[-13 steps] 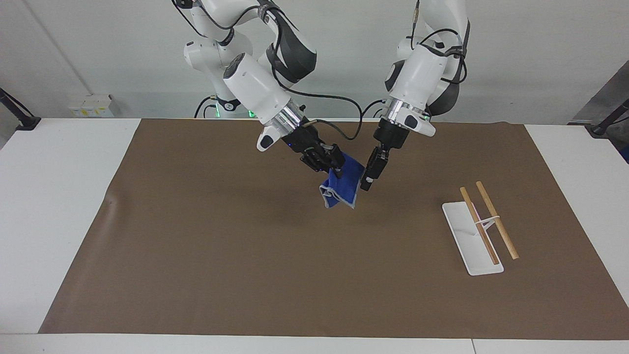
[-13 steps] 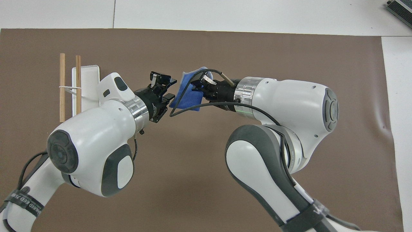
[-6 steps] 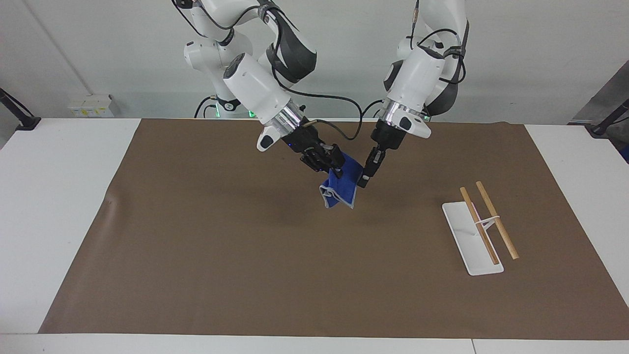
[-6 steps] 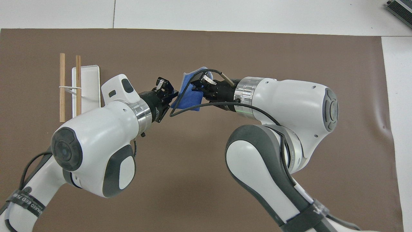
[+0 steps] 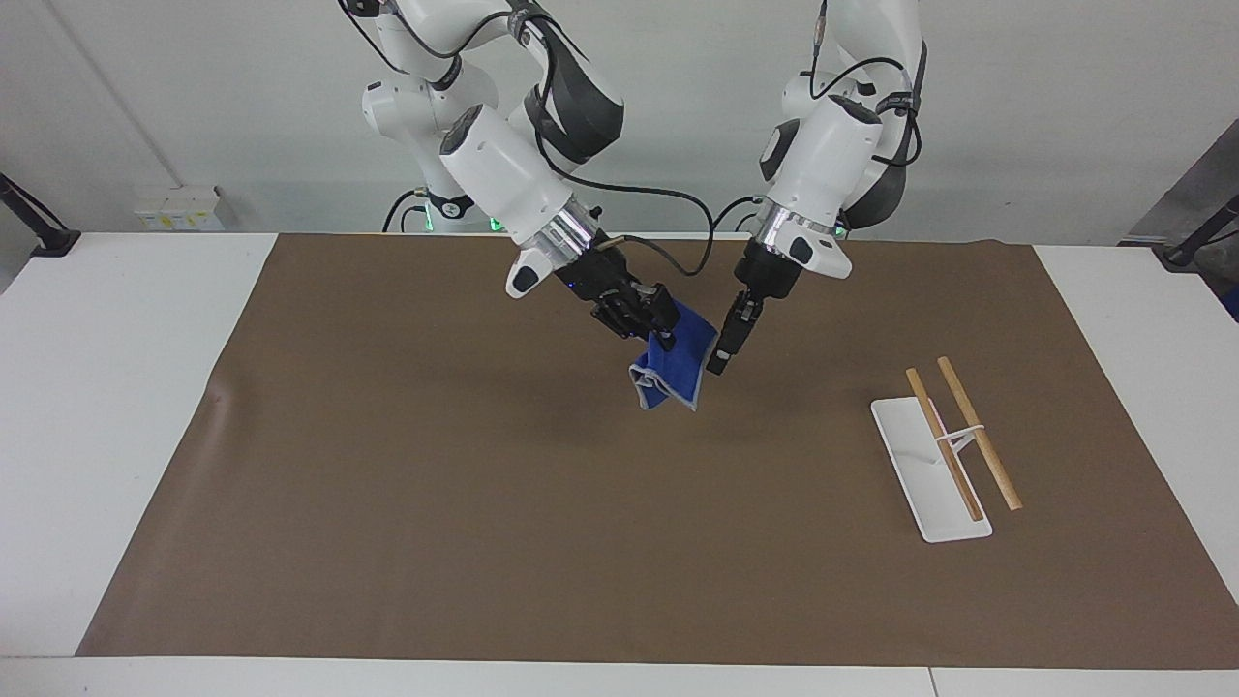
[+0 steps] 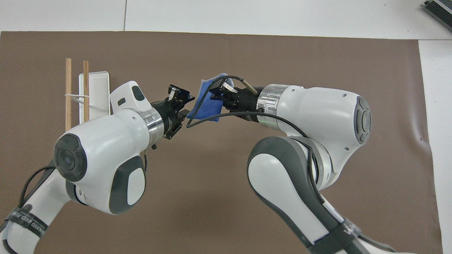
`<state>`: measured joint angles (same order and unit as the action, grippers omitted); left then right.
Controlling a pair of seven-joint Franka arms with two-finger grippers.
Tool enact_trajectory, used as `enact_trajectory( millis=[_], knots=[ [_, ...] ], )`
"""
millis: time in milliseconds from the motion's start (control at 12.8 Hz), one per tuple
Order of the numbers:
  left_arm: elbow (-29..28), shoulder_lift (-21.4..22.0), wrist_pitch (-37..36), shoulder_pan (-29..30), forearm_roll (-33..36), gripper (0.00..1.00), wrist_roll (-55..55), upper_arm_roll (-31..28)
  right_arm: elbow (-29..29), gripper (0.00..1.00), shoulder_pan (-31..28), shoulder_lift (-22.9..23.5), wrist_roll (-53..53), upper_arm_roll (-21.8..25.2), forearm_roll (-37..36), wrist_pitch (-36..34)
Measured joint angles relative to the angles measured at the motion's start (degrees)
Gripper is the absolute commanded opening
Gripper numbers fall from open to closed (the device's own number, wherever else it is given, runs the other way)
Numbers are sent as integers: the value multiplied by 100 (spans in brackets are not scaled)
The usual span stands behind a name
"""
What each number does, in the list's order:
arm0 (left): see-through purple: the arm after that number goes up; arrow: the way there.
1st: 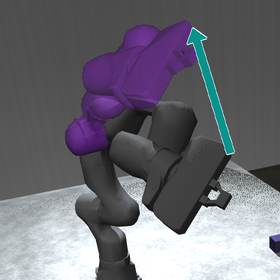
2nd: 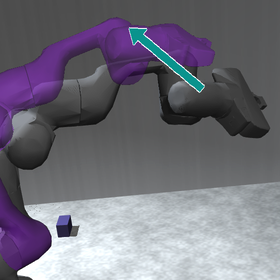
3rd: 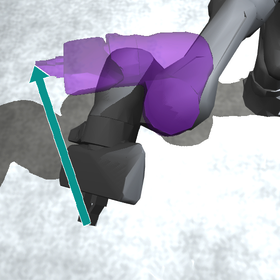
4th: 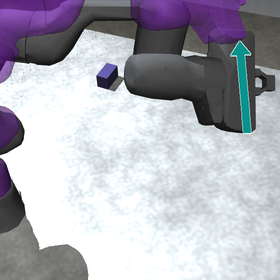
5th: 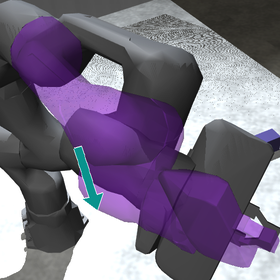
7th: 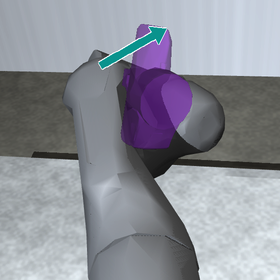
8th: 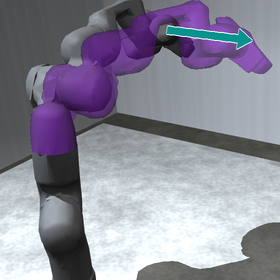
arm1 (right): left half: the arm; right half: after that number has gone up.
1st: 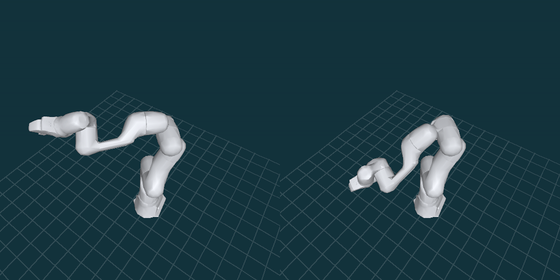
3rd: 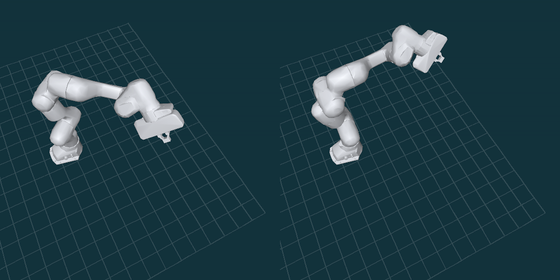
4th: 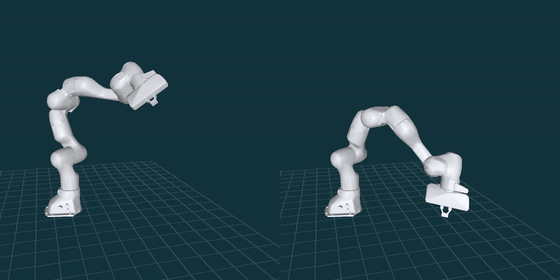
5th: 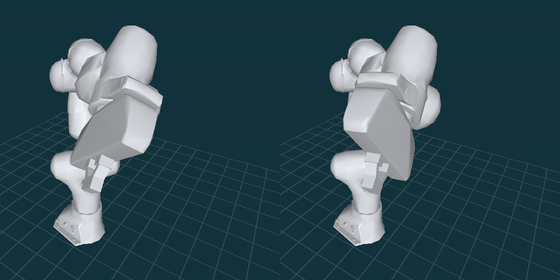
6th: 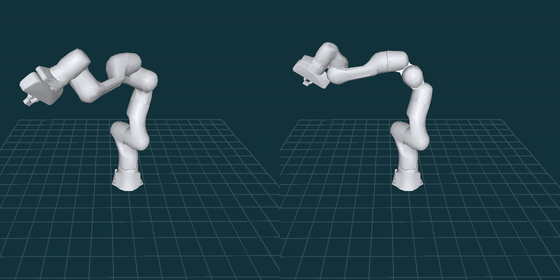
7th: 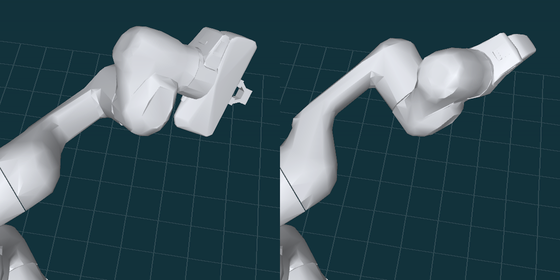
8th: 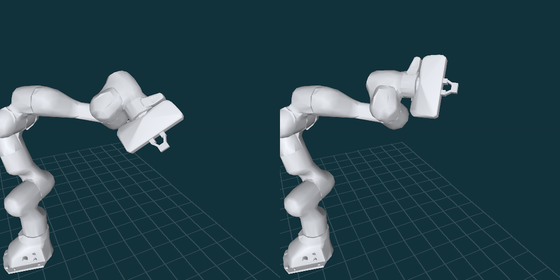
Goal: Right arm passes towel to left arm to hang
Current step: 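Close the left gripper on the towel edge beside the right gripper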
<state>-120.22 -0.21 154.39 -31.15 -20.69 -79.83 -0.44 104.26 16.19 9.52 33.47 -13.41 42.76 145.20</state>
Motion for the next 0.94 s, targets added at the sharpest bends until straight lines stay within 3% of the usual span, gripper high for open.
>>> enact_trajectory(
  millis=[783, 939],
  knots=[
    [64, 337, -356, -103, -41, 99, -1263, 57, 0, 0, 0, 0, 0, 0, 0, -1],
    [64, 337, -322, -156, -41, 90, -1348, 55, 0, 0, 0, 0, 0, 0, 0, -1]
  ],
)
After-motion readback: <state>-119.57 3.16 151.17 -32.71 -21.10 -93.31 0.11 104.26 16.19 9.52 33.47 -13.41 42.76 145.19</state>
